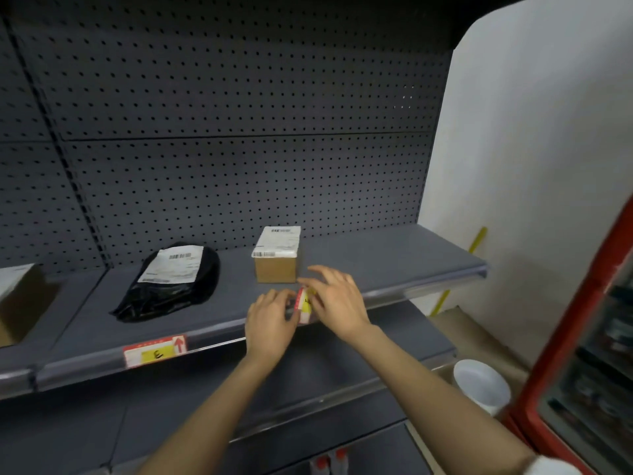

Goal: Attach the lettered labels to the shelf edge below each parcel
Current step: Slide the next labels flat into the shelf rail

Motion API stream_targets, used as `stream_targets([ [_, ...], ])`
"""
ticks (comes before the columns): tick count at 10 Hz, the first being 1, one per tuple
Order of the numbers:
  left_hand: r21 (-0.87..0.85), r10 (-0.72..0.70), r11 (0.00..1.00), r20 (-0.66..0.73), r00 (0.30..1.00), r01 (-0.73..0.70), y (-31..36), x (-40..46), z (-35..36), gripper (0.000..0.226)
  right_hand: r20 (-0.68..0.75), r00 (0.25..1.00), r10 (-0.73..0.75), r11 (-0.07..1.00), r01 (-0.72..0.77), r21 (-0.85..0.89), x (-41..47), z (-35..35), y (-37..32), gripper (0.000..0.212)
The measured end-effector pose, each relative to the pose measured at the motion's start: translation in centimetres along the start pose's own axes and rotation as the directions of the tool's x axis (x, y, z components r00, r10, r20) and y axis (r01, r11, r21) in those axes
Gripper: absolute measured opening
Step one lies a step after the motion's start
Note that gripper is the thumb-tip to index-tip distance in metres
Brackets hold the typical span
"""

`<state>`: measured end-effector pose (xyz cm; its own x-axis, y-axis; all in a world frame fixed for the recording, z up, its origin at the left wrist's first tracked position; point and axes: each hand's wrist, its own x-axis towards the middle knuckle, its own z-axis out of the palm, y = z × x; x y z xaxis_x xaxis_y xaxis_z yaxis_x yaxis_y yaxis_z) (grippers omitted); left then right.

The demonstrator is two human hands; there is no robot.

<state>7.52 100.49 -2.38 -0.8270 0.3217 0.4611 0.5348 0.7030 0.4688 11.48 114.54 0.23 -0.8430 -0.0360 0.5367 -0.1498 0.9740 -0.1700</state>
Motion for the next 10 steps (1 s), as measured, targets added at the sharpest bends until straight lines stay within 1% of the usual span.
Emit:
stream_targets([
  [1, -0.03, -0.04, 0.999, -0.032, 0.999, 0.039, 1.8, 0.7, 1.3, 0.019, 0.058, 0.998, -0.015, 0.998, 0.012, 0.058, 0.7, -0.2, 2.1, 0.023],
  [2, -0.026, -0.063, 0.998, -0.058, 0.996, 0.061, 3.1, 1.0, 2.4, 0.011, 0.1, 0.995, 0.014, 0.99, -0.027, 0.136, 0.9, -0.2, 3.7, 0.017],
  [3, 0.001, -0.065, 0.998, -0.068, 0.996, 0.065, 3.3, 0.9, 2.7, 0.008, 0.147, 0.989, -0.008, 0.986, -0.016, 0.165, 0.7, 0.1, 4.8, 0.012],
  [4, 0.093, -0.017, 0.995, -0.058, 0.998, 0.023, 2.2, 0.1, 1.9, 0.007, 0.2, 0.977, -0.071, 0.98, 0.03, 0.199, 0.1, 0.7, 4.5, 0.012],
  [5, 0.163, -0.021, 0.986, -0.073, 0.997, 0.033, 0.9, -0.7, 0.7, 0.009, 0.209, 0.971, -0.116, 0.974, 0.07, 0.216, -0.4, 1.7, 3.3, 0.013],
  [6, 0.171, -0.089, 0.979, -0.109, 0.99, 0.107, -0.2, -1.6, -0.5, 0.015, 0.176, 0.981, -0.083, 0.97, 0.039, 0.241, -0.4, 2.1, 2.7, 0.012],
  [7, 0.186, -0.105, 0.974, -0.124, 0.987, 0.127, -0.8, -2.6, -1.1, 0.022, 0.15, 0.985, -0.081, 0.971, 0.045, 0.234, -0.4, 2.4, 2.9, 0.012],
  [9, 0.3, -0.037, 0.952, -0.056, 0.998, 0.052, -0.8, -4.0, -0.9, 0.047, 0.093, 0.995, -0.023, 0.985, 0.007, 0.174, -1.6, 2.6, 2.5, 0.019],
  [10, 0.337, -0.056, 0.94, -0.01, 0.998, 0.056, -0.6, -4.8, -1.0, 0.048, 0.085, 0.996, -0.021, 0.993, 0.011, 0.116, -2.7, 2.2, 2.4, 0.024],
])
